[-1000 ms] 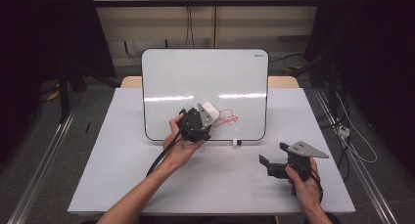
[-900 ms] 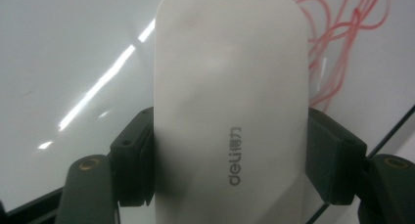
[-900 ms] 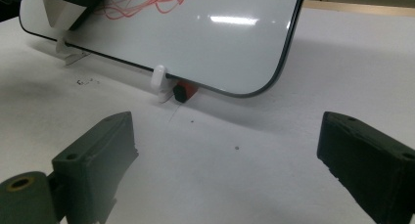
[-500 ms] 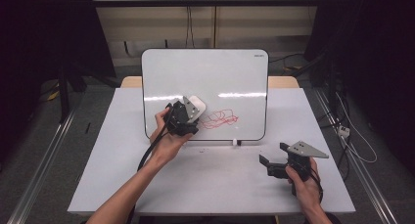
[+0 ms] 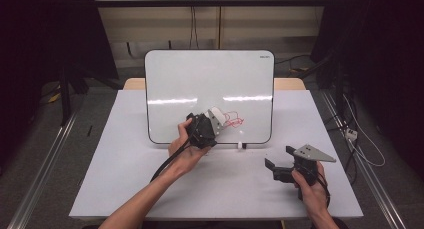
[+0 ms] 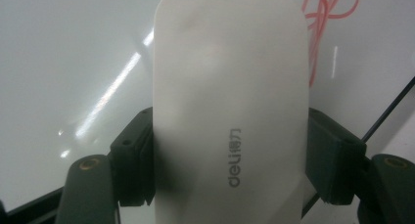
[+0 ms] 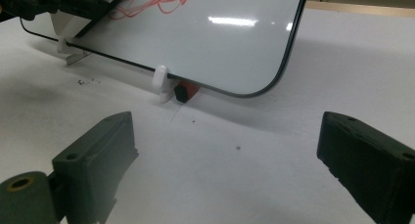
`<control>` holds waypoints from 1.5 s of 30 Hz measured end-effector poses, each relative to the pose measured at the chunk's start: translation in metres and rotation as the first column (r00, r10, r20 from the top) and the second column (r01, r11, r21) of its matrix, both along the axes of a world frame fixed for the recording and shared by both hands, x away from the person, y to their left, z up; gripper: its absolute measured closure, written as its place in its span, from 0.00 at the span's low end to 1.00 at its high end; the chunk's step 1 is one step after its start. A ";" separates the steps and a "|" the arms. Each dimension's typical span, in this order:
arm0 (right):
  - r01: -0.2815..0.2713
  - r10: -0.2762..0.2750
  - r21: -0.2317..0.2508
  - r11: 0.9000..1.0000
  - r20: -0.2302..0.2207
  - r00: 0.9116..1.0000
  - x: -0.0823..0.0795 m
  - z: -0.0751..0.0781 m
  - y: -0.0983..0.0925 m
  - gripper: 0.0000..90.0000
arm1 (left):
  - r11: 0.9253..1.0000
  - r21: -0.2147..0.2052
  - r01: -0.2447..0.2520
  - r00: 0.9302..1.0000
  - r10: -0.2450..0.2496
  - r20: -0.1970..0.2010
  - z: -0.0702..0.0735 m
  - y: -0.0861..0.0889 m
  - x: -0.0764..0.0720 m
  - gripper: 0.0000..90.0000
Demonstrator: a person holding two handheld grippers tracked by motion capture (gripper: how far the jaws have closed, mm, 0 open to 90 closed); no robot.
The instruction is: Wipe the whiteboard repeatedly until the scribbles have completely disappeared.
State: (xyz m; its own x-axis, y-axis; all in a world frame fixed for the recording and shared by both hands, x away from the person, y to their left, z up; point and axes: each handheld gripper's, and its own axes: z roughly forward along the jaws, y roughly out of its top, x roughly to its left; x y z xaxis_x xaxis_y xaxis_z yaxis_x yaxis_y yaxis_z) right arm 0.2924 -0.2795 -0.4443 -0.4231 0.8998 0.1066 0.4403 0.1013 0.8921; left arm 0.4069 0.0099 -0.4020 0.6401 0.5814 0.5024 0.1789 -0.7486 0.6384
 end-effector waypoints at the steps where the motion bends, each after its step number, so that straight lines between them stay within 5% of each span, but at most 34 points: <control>1: 0.000 0.000 0.000 1.000 0.000 1.000 0.000 0.000 0.000 0.08 | 1.000 -0.005 0.005 1.000 -0.005 -0.010 0.000 -0.001 0.000 0.34; 14: 0.001 -0.001 0.001 1.000 0.000 1.000 0.001 0.000 -0.001 0.08 | 0.999 -0.014 0.049 0.999 -0.049 -0.015 -0.008 -0.010 -0.006 0.34; 35: 0.001 -0.001 0.003 1.000 0.000 1.000 0.000 0.000 -0.002 0.08 | 0.991 -0.125 -0.048 0.998 0.044 -0.034 0.034 0.029 0.033 0.34; 45: 0.000 0.000 -0.001 1.000 0.001 1.000 0.000 0.000 -0.001 0.08 | 0.995 -0.095 -0.040 0.999 0.040 -0.006 0.025 0.017 0.024 0.34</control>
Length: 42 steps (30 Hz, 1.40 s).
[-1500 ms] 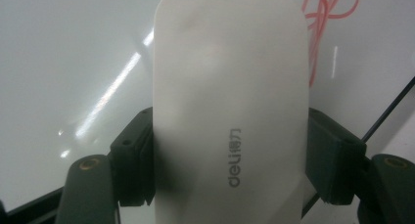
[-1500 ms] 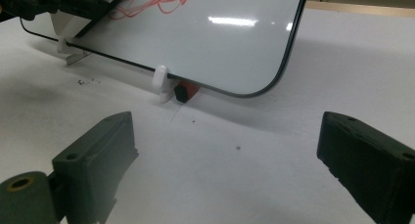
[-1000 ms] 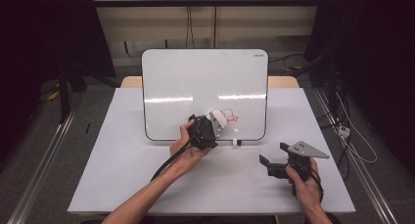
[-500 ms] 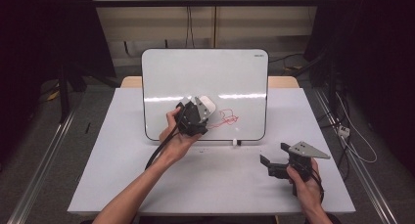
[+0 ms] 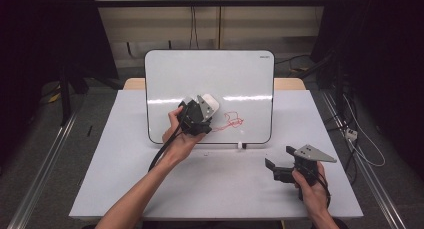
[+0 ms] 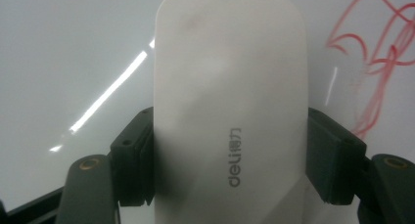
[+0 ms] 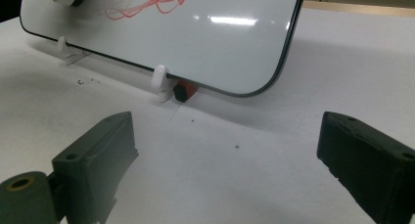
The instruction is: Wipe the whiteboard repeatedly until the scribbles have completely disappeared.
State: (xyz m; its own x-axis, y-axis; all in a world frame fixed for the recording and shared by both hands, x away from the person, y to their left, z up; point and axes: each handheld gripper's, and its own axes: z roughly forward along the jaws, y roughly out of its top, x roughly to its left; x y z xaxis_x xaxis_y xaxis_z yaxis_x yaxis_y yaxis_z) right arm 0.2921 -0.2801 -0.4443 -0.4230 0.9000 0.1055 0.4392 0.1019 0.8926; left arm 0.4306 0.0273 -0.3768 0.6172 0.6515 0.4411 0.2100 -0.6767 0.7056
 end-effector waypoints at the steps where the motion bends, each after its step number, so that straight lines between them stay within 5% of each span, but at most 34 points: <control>1: 0.000 0.000 0.000 1.000 0.000 1.000 0.000 0.000 0.000 0.08 | 1.000 0.000 0.006 1.000 -0.006 0.002 -0.002 -0.003 -0.001 0.34; 12: -0.002 0.002 0.000 1.000 0.003 1.000 0.000 0.000 -0.001 0.08 | 0.997 0.028 0.078 0.997 -0.078 -0.005 -0.024 -0.042 -0.023 0.34; 16: -0.002 0.002 0.000 1.000 0.003 1.000 -0.001 0.001 0.000 0.08 | 0.992 0.076 0.101 0.995 -0.102 0.006 -0.035 -0.058 -0.033 0.34; 30: 0.002 -0.002 0.005 1.000 0.002 1.000 -0.001 0.001 -0.002 0.08 | 0.988 0.101 0.119 0.993 -0.119 -0.012 -0.028 -0.055 -0.027 0.34; 42: 0.002 -0.002 0.005 1.000 0.002 1.000 -0.002 0.001 -0.003 0.08 | 0.992 0.083 0.091 0.996 -0.091 -0.005 -0.014 -0.041 -0.015 0.34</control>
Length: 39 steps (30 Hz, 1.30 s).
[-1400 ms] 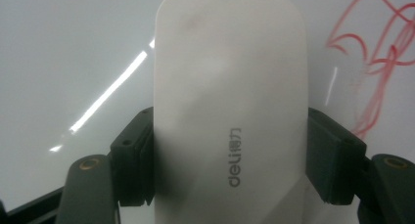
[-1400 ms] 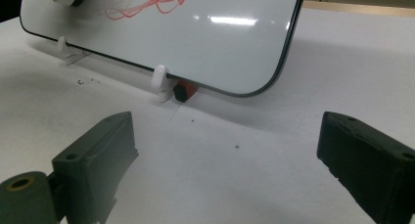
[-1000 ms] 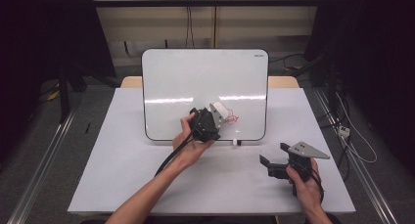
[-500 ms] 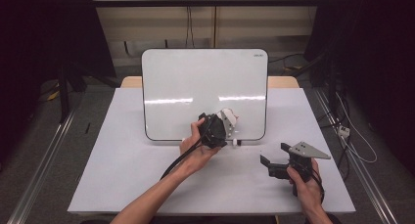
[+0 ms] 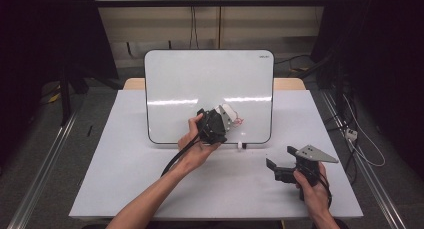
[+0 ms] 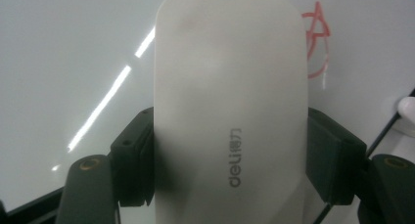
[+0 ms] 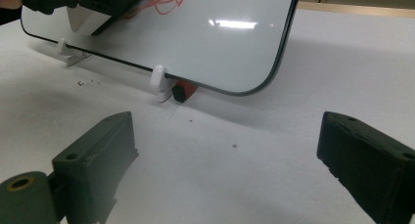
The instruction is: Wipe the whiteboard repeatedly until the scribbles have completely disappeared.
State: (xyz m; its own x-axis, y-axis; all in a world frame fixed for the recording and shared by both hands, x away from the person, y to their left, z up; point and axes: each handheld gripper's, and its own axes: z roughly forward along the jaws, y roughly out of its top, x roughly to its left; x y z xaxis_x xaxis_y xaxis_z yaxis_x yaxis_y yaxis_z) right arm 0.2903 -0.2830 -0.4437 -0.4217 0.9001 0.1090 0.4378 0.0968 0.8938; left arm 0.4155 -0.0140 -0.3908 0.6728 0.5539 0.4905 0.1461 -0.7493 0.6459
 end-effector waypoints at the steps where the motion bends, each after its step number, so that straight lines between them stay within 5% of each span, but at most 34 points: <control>1: 0.000 0.000 0.000 1.000 0.000 1.000 0.000 0.000 0.000 0.08 | 1.000 -0.002 -0.006 1.000 0.006 -0.003 0.001 0.002 0.001 0.34; 19: 0.004 -0.004 -0.001 1.000 0.001 1.000 0.001 0.000 0.000 0.08 | 0.997 -0.057 -0.052 0.998 0.051 -0.027 0.017 0.016 0.016 0.34; 39: 0.003 -0.003 -0.001 1.000 -0.001 1.000 0.001 0.000 0.000 0.08 | 0.998 -0.024 -0.066 0.998 0.066 -0.003 0.023 -0.003 0.019 0.34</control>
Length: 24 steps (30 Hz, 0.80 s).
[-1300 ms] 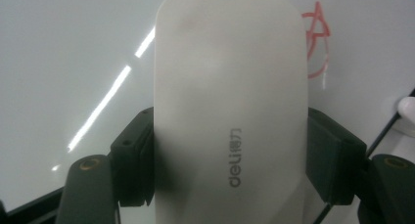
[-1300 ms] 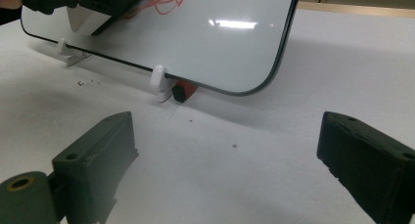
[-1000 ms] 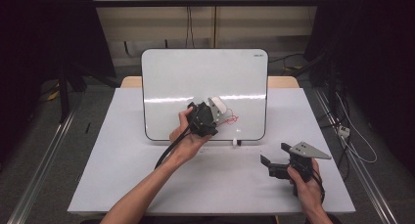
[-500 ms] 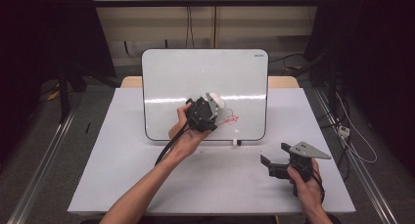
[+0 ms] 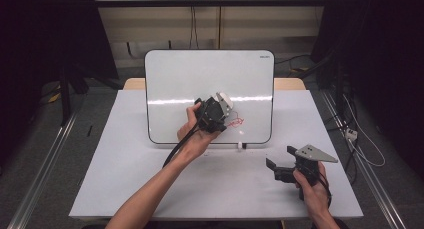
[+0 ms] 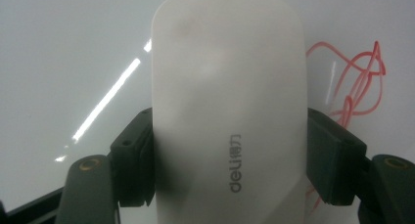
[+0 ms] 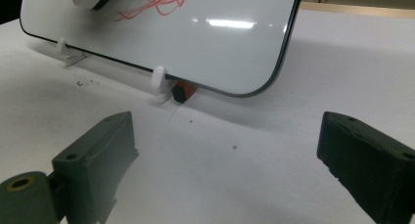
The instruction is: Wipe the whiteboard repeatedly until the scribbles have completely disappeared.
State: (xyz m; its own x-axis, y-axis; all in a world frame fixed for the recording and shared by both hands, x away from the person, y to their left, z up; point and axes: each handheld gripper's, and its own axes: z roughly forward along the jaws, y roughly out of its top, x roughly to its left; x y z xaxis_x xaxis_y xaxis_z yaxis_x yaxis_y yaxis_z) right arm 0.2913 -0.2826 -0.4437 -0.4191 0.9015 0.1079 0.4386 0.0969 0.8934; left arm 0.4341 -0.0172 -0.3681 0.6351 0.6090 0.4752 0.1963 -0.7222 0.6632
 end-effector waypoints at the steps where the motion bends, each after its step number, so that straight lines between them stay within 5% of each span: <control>1: 0.001 -0.001 0.001 1.000 0.000 1.000 0.000 0.000 0.000 0.08 | 1.000 0.006 0.004 1.000 -0.004 0.006 0.000 -0.001 0.000 0.34; 20: -0.002 0.002 0.001 1.000 -0.001 1.000 0.000 0.000 0.001 0.08 | 0.999 0.027 0.032 0.999 -0.032 0.015 -0.001 -0.015 -0.001 0.34; 24: -0.003 0.003 0.001 1.000 -0.002 1.000 0.000 0.000 0.001 0.08 | 0.996 0.069 0.057 0.998 -0.058 0.018 -0.006 -0.026 -0.006 0.34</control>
